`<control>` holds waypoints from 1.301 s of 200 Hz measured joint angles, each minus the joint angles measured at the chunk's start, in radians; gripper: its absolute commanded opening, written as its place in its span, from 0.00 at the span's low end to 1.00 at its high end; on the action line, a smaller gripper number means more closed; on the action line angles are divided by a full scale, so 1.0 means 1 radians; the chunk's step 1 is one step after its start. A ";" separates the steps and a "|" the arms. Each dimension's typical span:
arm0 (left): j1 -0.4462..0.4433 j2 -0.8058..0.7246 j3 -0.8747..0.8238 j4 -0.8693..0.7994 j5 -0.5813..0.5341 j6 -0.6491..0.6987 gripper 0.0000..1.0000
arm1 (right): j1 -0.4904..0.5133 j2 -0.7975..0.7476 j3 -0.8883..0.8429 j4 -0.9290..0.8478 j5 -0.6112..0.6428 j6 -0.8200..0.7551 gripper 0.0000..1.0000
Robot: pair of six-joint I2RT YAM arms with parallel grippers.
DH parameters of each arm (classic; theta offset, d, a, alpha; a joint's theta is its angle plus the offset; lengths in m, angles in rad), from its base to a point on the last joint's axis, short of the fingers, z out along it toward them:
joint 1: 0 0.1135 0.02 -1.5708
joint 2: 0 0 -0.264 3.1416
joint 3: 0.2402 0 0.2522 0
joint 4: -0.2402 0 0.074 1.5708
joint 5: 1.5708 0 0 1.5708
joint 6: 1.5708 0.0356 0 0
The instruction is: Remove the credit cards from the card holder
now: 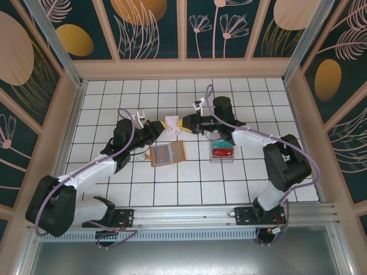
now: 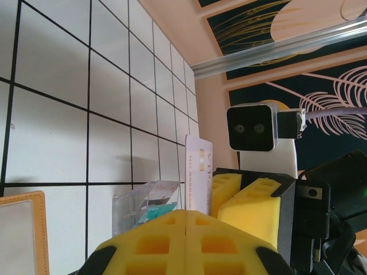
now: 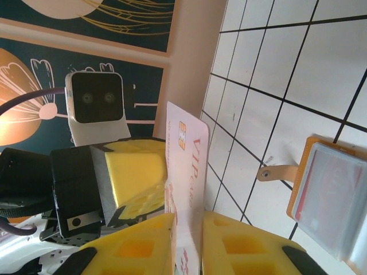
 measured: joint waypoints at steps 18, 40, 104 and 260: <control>0.000 0.000 -0.001 0.012 0.008 0.000 0.00 | 0.005 0.000 0.000 0.007 -0.001 0.006 0.16; 0.000 0.000 -0.001 0.015 0.009 0.000 0.00 | 0.006 0.000 0.000 0.017 -0.004 0.018 0.08; 0.000 -0.003 -0.006 -0.006 0.008 0.016 0.47 | 0.003 0.000 0.000 0.004 -0.017 -0.006 0.00; -0.001 -0.115 0.163 -0.378 -0.194 0.337 0.98 | -0.093 -0.302 0.173 -0.870 0.611 -0.962 0.00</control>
